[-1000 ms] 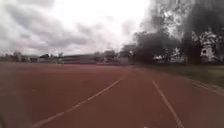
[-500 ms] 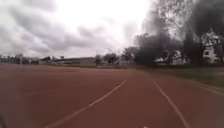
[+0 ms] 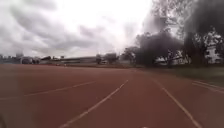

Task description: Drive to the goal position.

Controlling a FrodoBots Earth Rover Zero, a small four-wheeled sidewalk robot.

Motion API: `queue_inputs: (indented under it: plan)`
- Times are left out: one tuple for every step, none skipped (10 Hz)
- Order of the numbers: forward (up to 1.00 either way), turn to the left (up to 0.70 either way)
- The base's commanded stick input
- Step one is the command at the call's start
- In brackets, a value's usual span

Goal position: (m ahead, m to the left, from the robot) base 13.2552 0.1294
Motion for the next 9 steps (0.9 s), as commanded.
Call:
queue_inputs:
  plan:
    - [0.7,0.0]
    - [0.7,0.0]
    - [0.7,0.0]
    - [0.7,0.0]
    - [0.7,0.0]
    - [0.7,0.0]
    - [0.7,0.0]
    - [0.7,0.0]
    - [0.7,0.0]
